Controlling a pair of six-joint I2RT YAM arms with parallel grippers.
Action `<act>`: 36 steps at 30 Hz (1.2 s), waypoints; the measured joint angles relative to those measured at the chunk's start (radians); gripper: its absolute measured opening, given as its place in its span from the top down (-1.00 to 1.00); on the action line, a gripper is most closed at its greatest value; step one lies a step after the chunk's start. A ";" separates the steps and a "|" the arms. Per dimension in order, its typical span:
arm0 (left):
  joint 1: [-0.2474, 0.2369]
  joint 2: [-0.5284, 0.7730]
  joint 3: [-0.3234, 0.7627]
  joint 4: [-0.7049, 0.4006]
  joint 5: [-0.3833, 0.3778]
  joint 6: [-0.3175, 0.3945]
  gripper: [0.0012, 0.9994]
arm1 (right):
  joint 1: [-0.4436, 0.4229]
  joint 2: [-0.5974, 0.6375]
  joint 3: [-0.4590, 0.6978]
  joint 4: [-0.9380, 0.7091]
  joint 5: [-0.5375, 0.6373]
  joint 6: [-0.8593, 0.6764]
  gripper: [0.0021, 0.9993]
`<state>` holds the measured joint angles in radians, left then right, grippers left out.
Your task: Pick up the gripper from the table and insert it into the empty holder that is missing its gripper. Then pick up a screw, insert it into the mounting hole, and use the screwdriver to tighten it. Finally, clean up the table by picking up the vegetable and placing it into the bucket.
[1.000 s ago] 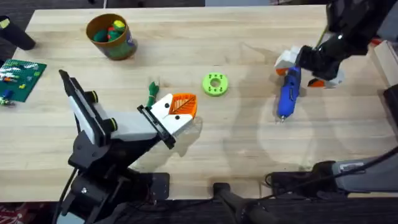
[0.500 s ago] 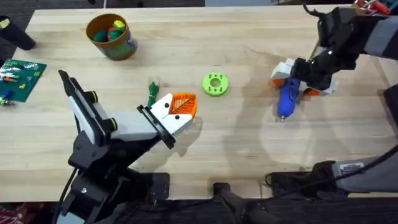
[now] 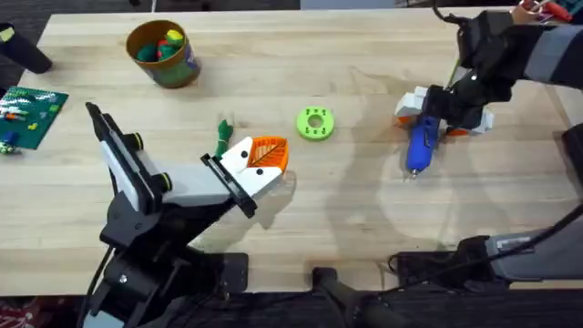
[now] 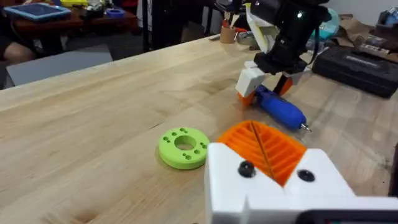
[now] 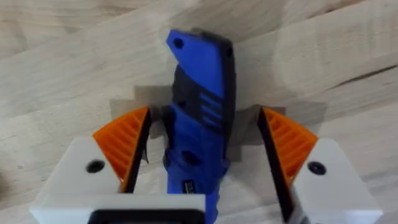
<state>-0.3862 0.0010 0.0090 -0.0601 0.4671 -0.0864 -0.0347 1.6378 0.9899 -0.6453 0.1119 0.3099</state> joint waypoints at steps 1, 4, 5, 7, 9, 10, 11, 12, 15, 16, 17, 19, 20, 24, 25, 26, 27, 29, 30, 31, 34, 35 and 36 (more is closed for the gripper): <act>0.000 0.000 0.000 0.000 0.000 0.000 0.98 | 0.004 0.001 0.000 0.000 0.005 0.000 -0.98; 0.000 0.000 0.000 0.000 0.000 0.000 0.98 | 0.013 0.005 0.002 0.006 0.014 0.000 -0.98; 0.000 0.000 0.000 0.000 0.000 0.000 0.98 | 0.015 0.006 0.002 0.009 0.016 0.000 -0.98; 0.000 0.000 0.000 0.000 0.000 0.000 0.98 | 0.015 0.007 0.003 0.011 0.016 0.000 -0.98; 0.000 0.000 0.000 0.000 0.000 0.000 0.98 | 0.015 0.007 0.003 0.011 0.015 0.003 -0.98; 0.000 0.000 0.000 0.000 0.000 0.000 0.98 | 0.015 0.007 0.003 0.012 0.015 0.004 -0.98; 0.000 0.000 0.000 0.000 0.000 0.000 0.98 | 0.015 0.007 0.003 0.013 0.016 0.004 -0.98; 0.000 0.000 0.000 0.000 0.000 0.000 0.98 | 0.015 0.007 0.003 0.015 0.015 0.004 -0.97; 0.000 0.000 0.000 0.000 0.000 0.000 0.98 | 0.015 0.010 0.004 0.020 0.015 0.005 -0.87; 0.000 0.000 0.000 0.000 0.000 0.000 0.98 | 0.016 0.010 0.004 0.021 0.015 0.006 -0.84; 0.000 0.000 0.000 0.000 0.000 0.000 0.98 | 0.017 0.010 0.004 0.022 0.015 0.006 -0.79; 0.000 0.000 0.000 0.000 0.000 0.000 0.98 | 0.018 0.012 0.004 0.031 0.017 0.008 -0.55; 0.000 0.000 0.000 0.000 0.000 0.000 0.98 | 0.018 0.013 0.005 0.033 0.020 0.009 -0.40; 0.000 0.000 0.000 0.000 0.000 0.000 0.98 | 0.018 0.014 0.006 0.039 0.029 0.007 0.36; 0.000 0.000 0.000 0.000 0.000 0.000 0.98 | 0.017 0.016 0.006 0.040 0.033 0.006 0.58; 0.000 0.000 0.000 0.000 0.000 0.000 0.98 | 0.017 0.019 0.006 0.042 0.037 0.003 0.77; 0.000 0.000 0.000 0.000 0.000 0.000 0.98 | 0.017 0.020 0.006 0.045 0.042 0.004 0.90; 0.000 0.000 0.000 0.000 0.000 0.000 0.98 | 0.017 0.020 0.006 0.049 0.046 0.008 0.94; 0.000 0.000 0.000 0.000 0.000 0.000 0.98 | 0.017 0.020 0.006 0.049 0.046 0.008 0.93; 0.000 0.000 0.000 0.000 0.000 0.000 0.98 | 0.017 0.020 0.006 0.049 0.045 0.008 0.93; 0.000 0.000 0.000 0.000 0.000 0.000 0.98 | 0.017 0.020 0.006 0.049 0.045 0.008 0.93; 0.000 0.000 0.000 0.000 0.000 0.000 0.98 | 0.017 0.020 0.006 0.049 0.045 0.008 0.93; 0.000 0.000 0.000 0.000 0.000 0.000 0.98 | 0.016 0.020 0.006 0.049 0.043 0.008 0.93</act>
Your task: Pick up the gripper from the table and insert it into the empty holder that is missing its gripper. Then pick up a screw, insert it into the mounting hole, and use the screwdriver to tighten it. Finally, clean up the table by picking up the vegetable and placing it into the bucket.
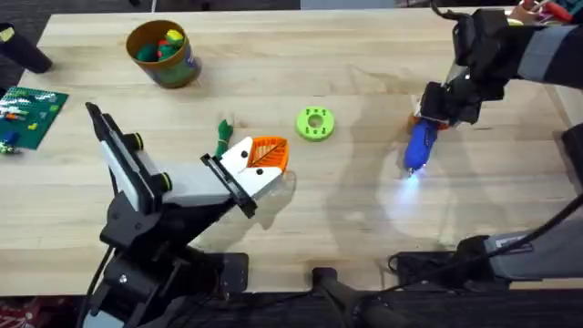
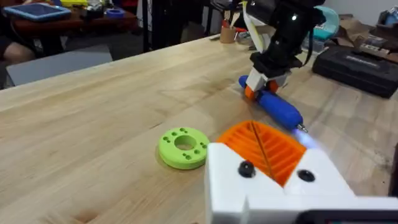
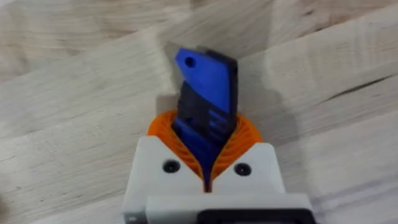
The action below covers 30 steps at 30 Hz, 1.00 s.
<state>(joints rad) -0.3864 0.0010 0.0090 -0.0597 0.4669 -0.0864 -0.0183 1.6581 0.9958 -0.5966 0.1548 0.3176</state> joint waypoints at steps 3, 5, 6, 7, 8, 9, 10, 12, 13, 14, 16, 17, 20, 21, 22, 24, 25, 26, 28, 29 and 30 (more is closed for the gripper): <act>0.000 0.000 0.000 0.000 0.000 0.000 0.98 | -0.003 0.000 0.000 -0.001 -0.011 0.000 0.93; 0.000 0.000 0.000 0.000 0.000 0.000 0.98 | -0.006 0.000 0.001 -0.001 -0.015 0.000 0.93; 0.000 0.000 0.000 0.000 0.000 0.000 0.98 | -0.006 0.000 0.002 -0.003 -0.017 0.000 0.93; 0.000 0.000 0.000 0.000 0.000 0.000 0.98 | -0.006 0.000 0.004 -0.005 -0.021 -0.001 0.93; 0.000 0.000 0.000 0.000 0.000 0.000 0.98 | -0.006 0.000 0.006 -0.008 -0.028 -0.003 0.93; 0.000 0.000 0.000 0.000 0.000 0.000 0.98 | -0.006 0.000 0.010 -0.011 -0.037 -0.005 0.93; 0.000 0.000 0.000 0.000 0.000 0.000 0.98 | -0.005 0.000 0.014 -0.015 -0.046 -0.006 0.93; 0.000 0.000 0.000 0.000 0.000 0.000 0.98 | -0.004 0.000 0.026 -0.021 -0.061 -0.010 0.93; 0.000 0.000 0.000 0.000 0.000 0.000 0.98 | -0.004 0.000 0.035 -0.024 -0.067 -0.013 0.93; 0.000 0.000 0.000 0.000 0.000 0.000 0.98 | -0.004 0.000 0.047 -0.027 -0.071 -0.017 0.93; 0.000 0.000 0.000 0.000 0.000 0.000 0.98 | -0.004 -0.005 0.076 -0.032 -0.075 -0.033 0.93; 0.000 0.000 0.000 0.000 0.000 0.000 0.98 | -0.004 -0.012 0.090 -0.033 -0.075 -0.042 0.93; 0.000 0.000 0.000 0.000 0.000 0.000 0.98 | -0.004 -0.058 0.129 -0.039 -0.079 -0.068 0.93; 0.000 0.000 0.000 0.000 0.000 0.000 0.98 | -0.003 -0.079 0.143 -0.039 -0.080 -0.075 0.93; 0.000 0.000 0.000 0.000 0.000 0.000 0.98 | -0.003 -0.101 0.157 -0.039 -0.081 -0.081 0.93; 0.000 0.000 0.000 0.000 0.000 0.000 0.98 | -0.001 -0.147 0.187 -0.039 -0.082 -0.089 0.93; 0.000 0.000 0.000 0.000 0.000 0.000 0.98 | 0.001 -0.167 0.201 -0.039 -0.082 -0.095 0.93; 0.000 0.000 0.000 0.000 0.000 0.000 0.98 | 0.003 -0.185 0.213 -0.039 -0.082 -0.103 0.93; 0.000 0.000 0.000 0.000 0.000 0.000 0.98 | 0.014 -0.222 0.236 -0.039 -0.080 -0.128 0.93; 0.000 0.000 0.000 0.000 0.000 0.000 0.98 | 0.022 -0.238 0.245 -0.039 -0.080 -0.144 0.93; 0.000 0.000 0.000 0.000 0.000 0.000 0.98 | 0.033 -0.252 0.253 -0.039 -0.081 -0.159 0.93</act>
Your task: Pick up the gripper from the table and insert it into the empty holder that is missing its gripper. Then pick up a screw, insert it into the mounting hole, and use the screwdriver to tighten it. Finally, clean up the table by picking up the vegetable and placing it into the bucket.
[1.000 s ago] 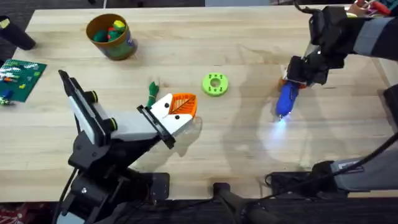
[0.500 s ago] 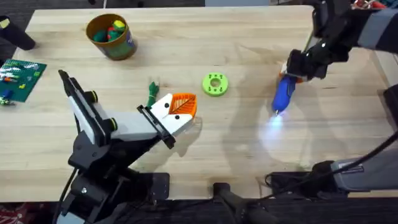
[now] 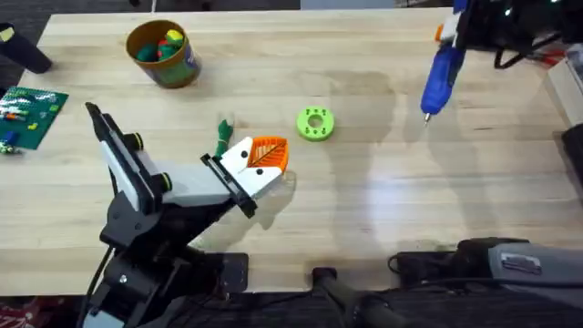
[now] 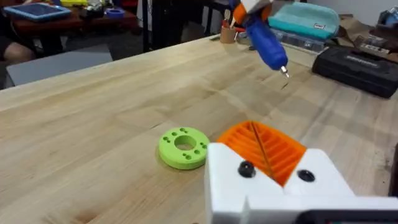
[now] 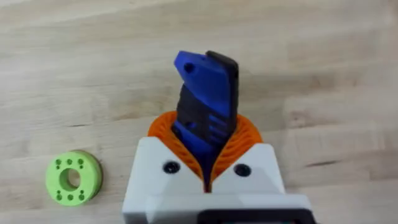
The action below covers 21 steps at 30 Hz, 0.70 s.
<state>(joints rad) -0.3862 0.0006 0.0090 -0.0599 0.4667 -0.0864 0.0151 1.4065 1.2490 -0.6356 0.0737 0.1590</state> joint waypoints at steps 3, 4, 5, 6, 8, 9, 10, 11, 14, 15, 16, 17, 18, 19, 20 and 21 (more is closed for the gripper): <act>0.000 0.000 0.000 0.000 0.000 0.000 0.98 | 0.043 -0.029 0.028 0.004 0.000 -0.037 0.93; 0.000 0.000 0.000 0.000 0.000 0.000 0.98 | 0.057 -0.035 0.036 0.012 -0.001 -0.045 0.93; 0.000 0.000 0.000 0.000 0.000 0.000 0.98 | 0.073 -0.041 0.044 0.027 -0.002 -0.052 0.93; 0.000 0.000 0.000 0.000 0.000 0.000 0.98 | 0.088 -0.046 0.050 0.046 -0.003 -0.057 0.93; 0.000 0.000 0.000 0.000 0.000 0.000 0.98 | 0.120 -0.055 0.057 0.103 -0.010 -0.064 0.93; 0.000 0.000 0.000 0.000 0.000 0.000 0.98 | 0.135 -0.059 0.058 0.137 -0.014 -0.066 0.93; 0.000 0.000 0.000 0.000 0.000 0.000 0.98 | 0.151 -0.064 0.060 0.170 -0.021 -0.068 0.93; 0.000 0.000 0.000 0.000 0.000 0.000 0.98 | 0.167 -0.068 0.061 0.203 -0.029 -0.071 0.93; 0.000 0.000 0.000 0.000 0.000 0.000 0.98 | 0.213 -0.081 0.061 0.296 -0.061 -0.076 0.93; 0.000 0.000 0.000 0.000 0.000 0.000 0.98 | 0.228 -0.085 0.062 0.324 -0.072 -0.078 0.93; 0.000 0.000 0.000 0.000 0.000 0.000 0.98 | 0.242 -0.089 0.062 0.353 -0.080 -0.078 0.93; 0.000 0.000 0.000 0.000 0.000 0.000 0.98 | 0.256 -0.094 0.062 0.379 -0.086 -0.078 0.93; 0.000 0.000 0.000 0.000 0.000 0.000 0.98 | 0.270 -0.099 0.062 0.404 -0.092 -0.078 0.93; 0.000 0.000 0.000 0.000 0.000 0.000 0.98 | 0.283 -0.105 0.062 0.427 -0.097 -0.078 0.93; 0.000 0.000 0.000 0.000 0.000 0.000 0.98 | 0.298 -0.113 0.062 0.448 -0.100 -0.078 0.93; 0.000 0.000 0.000 0.000 0.000 0.000 0.98 | 0.311 -0.120 0.062 0.464 -0.103 -0.078 0.93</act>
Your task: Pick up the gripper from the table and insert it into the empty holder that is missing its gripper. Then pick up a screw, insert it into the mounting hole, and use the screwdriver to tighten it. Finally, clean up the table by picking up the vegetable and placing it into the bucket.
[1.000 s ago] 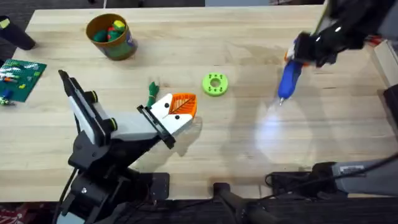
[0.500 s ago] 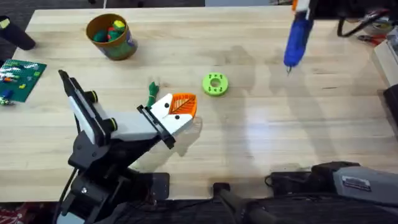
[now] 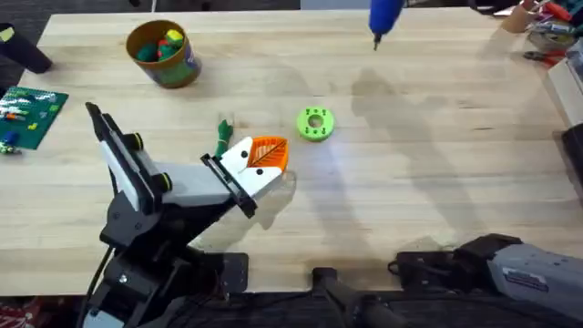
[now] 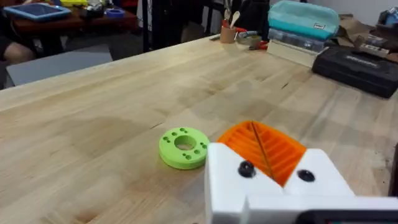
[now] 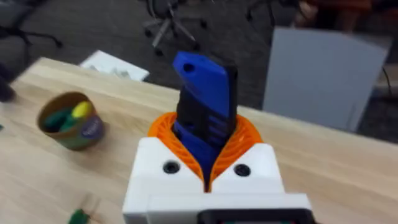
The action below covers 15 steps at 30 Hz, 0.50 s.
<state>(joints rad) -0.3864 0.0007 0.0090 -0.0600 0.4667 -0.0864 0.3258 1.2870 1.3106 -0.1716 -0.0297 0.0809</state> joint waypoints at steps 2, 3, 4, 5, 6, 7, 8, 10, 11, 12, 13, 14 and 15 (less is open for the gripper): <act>0.000 0.000 0.000 0.000 0.000 0.000 0.98 | 0.027 -0.016 0.000 0.031 -0.012 0.000 0.93; 0.000 0.000 0.000 0.000 0.000 0.000 0.98 | 0.042 -0.025 0.000 0.047 -0.022 0.000 0.93; 0.000 0.000 0.000 0.000 0.000 0.000 0.98 | 0.054 -0.035 0.000 0.063 -0.035 0.000 0.93; 0.000 0.000 0.000 0.000 0.000 0.000 0.98 | 0.065 -0.045 0.000 0.077 -0.050 -0.001 0.93; 0.000 0.000 0.000 0.000 0.000 0.000 0.98 | 0.076 -0.056 0.000 0.090 -0.068 -0.001 0.93; 0.000 0.000 0.000 0.000 0.000 0.000 0.98 | 0.084 -0.067 0.000 0.101 -0.088 -0.001 0.93; 0.000 0.000 0.000 0.000 0.000 0.000 0.98 | 0.089 -0.078 0.000 0.108 -0.111 -0.001 0.93; 0.000 0.000 0.000 0.000 0.000 0.000 0.98 | 0.093 -0.102 0.000 0.118 -0.165 -0.001 0.93; 0.000 0.000 0.000 0.000 0.000 0.000 0.98 | 0.093 -0.111 0.000 0.120 -0.184 -0.001 0.93; 0.000 0.000 0.000 0.000 0.000 0.000 0.98 | 0.093 -0.120 0.001 0.119 -0.203 -0.001 0.93; 0.000 0.000 0.000 0.000 0.000 0.000 0.98 | 0.093 -0.127 0.001 0.117 -0.216 -0.001 0.93; 0.000 0.000 0.000 0.000 0.000 0.000 0.98 | 0.094 -0.132 0.001 0.114 -0.227 -0.001 0.93; 0.000 0.000 0.000 0.000 0.000 0.000 0.98 | 0.095 -0.135 0.001 0.112 -0.239 -0.001 0.93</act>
<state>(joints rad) -0.3863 0.0006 0.0090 -0.0597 0.4667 -0.0864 0.4211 1.1516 1.3117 -0.0598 -0.2690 0.0801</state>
